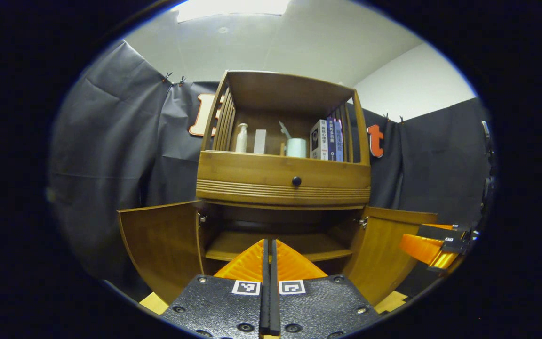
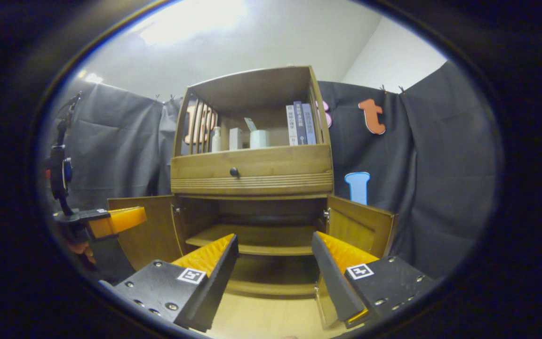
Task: Open the right door of the double-door shoe cabinet with the right hand, and open the left door with the left hand.
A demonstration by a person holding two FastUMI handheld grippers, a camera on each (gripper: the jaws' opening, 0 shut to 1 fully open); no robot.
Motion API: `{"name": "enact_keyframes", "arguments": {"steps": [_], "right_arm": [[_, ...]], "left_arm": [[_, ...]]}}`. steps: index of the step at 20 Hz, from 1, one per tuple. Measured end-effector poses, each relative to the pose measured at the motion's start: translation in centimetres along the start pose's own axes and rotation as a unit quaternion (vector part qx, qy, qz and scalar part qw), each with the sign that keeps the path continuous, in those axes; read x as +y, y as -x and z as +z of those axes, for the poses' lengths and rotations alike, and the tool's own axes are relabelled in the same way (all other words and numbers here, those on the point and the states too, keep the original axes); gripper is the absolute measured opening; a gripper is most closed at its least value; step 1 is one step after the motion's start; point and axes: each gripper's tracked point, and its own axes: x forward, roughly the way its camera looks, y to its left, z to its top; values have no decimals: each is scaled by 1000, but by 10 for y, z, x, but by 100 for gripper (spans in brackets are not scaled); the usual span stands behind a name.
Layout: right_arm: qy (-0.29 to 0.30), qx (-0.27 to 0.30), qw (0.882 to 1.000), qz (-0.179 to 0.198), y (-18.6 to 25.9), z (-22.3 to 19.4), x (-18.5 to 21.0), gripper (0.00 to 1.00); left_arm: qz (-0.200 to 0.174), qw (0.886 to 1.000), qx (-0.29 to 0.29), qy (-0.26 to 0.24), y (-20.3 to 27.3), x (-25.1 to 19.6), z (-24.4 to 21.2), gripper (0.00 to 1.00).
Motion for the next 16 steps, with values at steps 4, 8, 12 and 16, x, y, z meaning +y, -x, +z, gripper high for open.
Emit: {"name": "enact_keyframes", "arguments": {"steps": [4,8,12,16], "right_arm": [[0,-17,1000,0,-6,10,2,93],[1,-27,1000,7,-9,14,5,86],[3,-25,1000,7,-8,13,6,93],[-1,-24,1000,-2,-7,11,4,94]], "left_arm": [[-4,1000,-4,-4,4,-7,13,1],[-11,1000,-15,-18,5,-17,17,0],[-19,1000,-19,-16,4,-21,15,28],[-13,1000,-10,-24,1,-16,7,85]]}}
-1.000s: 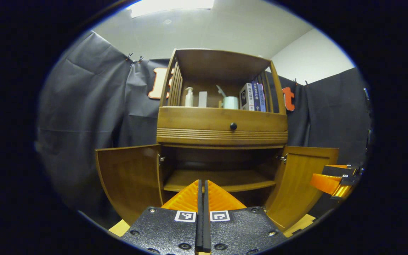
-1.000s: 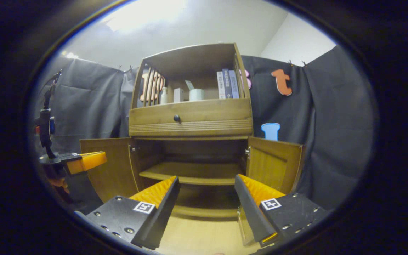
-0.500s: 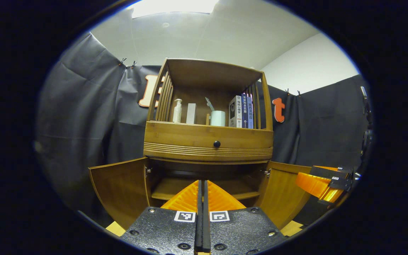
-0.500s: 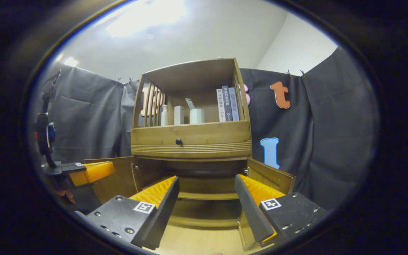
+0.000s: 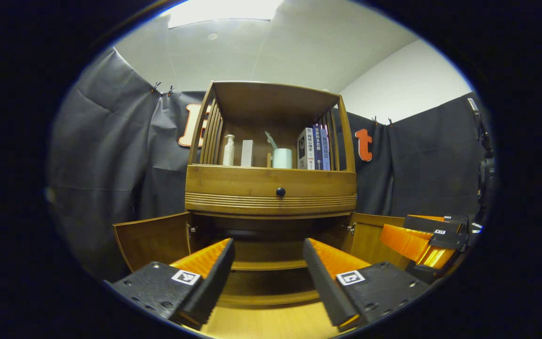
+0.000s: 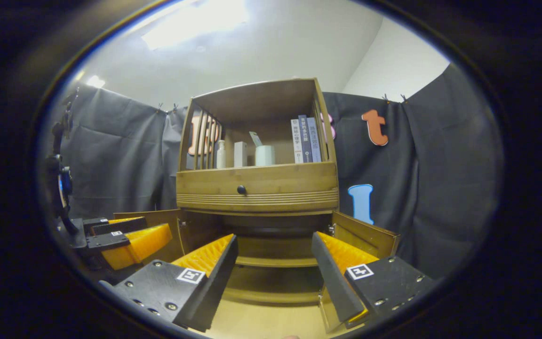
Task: Open the right door of the double-door shoe cabinet with the right hand, and open the left door with the left hand.
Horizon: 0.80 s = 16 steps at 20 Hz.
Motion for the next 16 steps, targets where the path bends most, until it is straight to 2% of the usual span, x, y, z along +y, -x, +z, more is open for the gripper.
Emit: {"name": "enact_keyframes", "arguments": {"steps": [1,4,16], "right_arm": [[-2,-2,1000,-3,0,1,-1,94],[-8,-6,1000,-6,-3,0,1,93],[1,-1,1000,-19,-3,-2,-3,94]], "left_arm": [[-6,1000,-1,6,-2,-2,0,99],[-12,1000,-5,28,0,-4,0,96],[-15,1000,6,27,-12,5,-13,98]]}}
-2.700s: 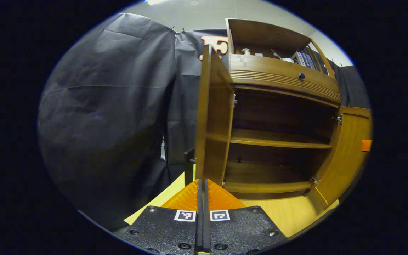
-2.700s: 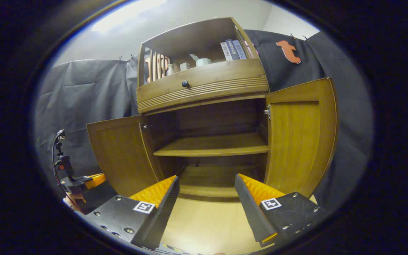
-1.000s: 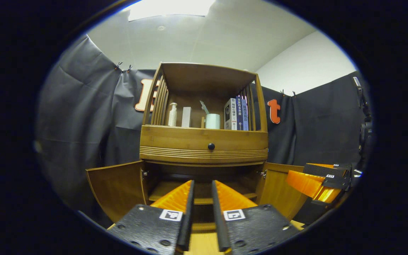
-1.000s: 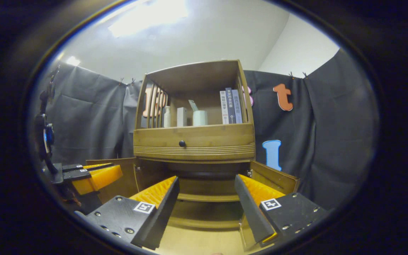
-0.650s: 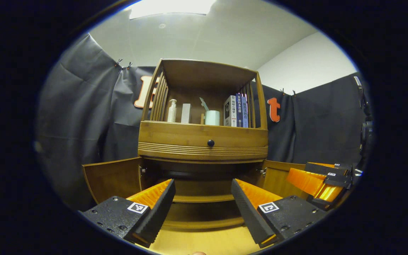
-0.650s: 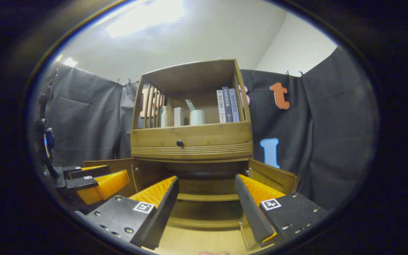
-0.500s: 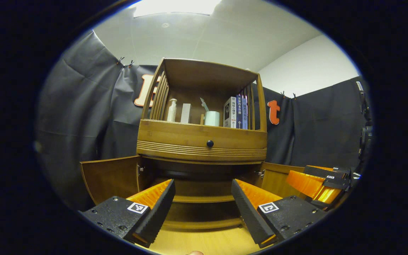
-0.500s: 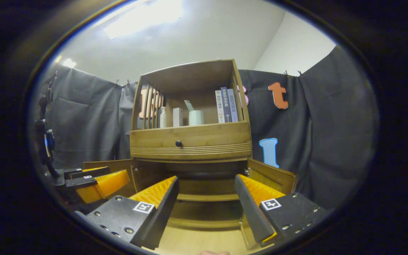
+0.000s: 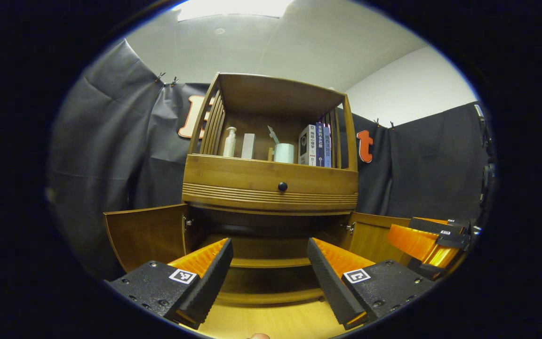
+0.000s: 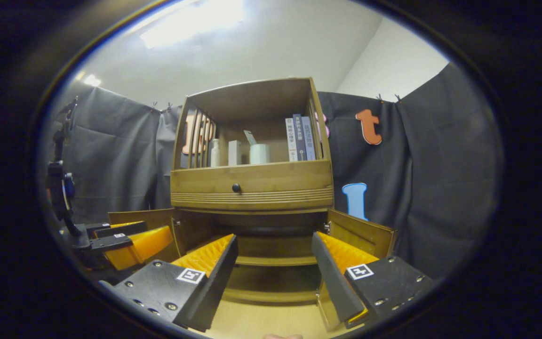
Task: Open the right door of the double-door shoe cabinet with the right hand, and open the left door with the left hand.
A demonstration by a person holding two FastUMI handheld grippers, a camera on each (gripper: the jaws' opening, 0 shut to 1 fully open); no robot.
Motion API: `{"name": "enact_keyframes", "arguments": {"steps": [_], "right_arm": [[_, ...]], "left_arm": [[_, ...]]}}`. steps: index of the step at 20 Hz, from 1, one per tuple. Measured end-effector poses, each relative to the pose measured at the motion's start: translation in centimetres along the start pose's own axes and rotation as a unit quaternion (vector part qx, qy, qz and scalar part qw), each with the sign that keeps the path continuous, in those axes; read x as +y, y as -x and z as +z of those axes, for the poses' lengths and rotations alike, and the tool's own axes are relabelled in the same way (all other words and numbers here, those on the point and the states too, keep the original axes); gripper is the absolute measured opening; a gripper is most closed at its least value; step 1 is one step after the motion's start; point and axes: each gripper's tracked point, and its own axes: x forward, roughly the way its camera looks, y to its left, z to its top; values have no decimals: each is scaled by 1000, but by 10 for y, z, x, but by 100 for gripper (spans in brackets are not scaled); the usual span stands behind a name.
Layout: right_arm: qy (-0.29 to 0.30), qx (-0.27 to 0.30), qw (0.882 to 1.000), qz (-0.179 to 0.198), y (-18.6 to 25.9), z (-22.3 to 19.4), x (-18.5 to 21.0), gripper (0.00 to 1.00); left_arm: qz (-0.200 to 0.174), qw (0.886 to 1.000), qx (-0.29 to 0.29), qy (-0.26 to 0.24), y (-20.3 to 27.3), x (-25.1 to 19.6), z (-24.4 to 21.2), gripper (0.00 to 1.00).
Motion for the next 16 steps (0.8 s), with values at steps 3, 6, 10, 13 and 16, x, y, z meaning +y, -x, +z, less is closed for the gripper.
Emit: {"name": "enact_keyframes", "arguments": {"steps": [3,6,10,13,16], "right_arm": [[-5,4,1000,-8,2,-2,0,94],[-11,4,1000,-16,5,-3,1,94],[-4,4,999,-33,7,-4,-4,94],[-1,-1,999,-47,8,-2,-7,94],[3,-5,998,-58,8,-2,-9,94]], "left_arm": [[-12,1000,4,7,-8,2,-3,96],[-31,999,13,11,-15,1,-7,98],[-46,999,8,7,-21,-1,-3,96],[-68,998,5,11,-22,-7,-1,92],[-84,996,3,6,-22,-8,0,96]]}}
